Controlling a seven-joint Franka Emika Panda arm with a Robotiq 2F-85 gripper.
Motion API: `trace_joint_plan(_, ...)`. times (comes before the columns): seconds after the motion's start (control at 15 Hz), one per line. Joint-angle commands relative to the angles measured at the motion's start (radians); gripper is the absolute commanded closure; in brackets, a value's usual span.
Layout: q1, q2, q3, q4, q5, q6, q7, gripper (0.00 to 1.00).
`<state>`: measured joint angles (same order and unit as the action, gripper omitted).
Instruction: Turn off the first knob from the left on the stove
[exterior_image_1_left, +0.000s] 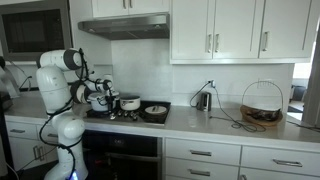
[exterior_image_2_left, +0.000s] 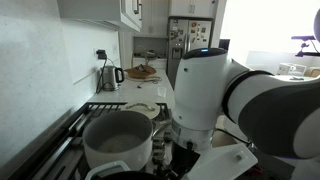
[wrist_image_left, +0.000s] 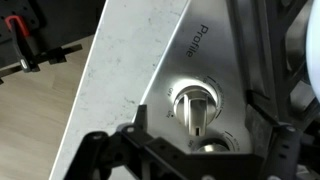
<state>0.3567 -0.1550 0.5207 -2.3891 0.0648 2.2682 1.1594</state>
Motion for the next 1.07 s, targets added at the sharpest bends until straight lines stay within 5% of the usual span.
trace_joint_plan(0.0,0.022,-0.007,-0.023,-0.024,0.023,0.029,-0.025,0.00)
trace_joint_plan(0.13,0.024,-0.010,-0.025,-0.030,0.019,0.029,-0.020,0.05)
trace_joint_plan(0.27,0.025,-0.016,-0.026,-0.036,0.018,0.029,-0.016,0.29)
trace_joint_plan(0.4,0.025,-0.018,-0.028,-0.037,0.018,0.026,-0.017,0.38)
trace_joint_plan(0.87,0.024,-0.024,-0.026,-0.027,0.005,0.023,-0.010,0.92)
trace_joint_plan(1.0,0.026,-0.024,-0.026,-0.028,0.007,0.033,-0.012,0.99)
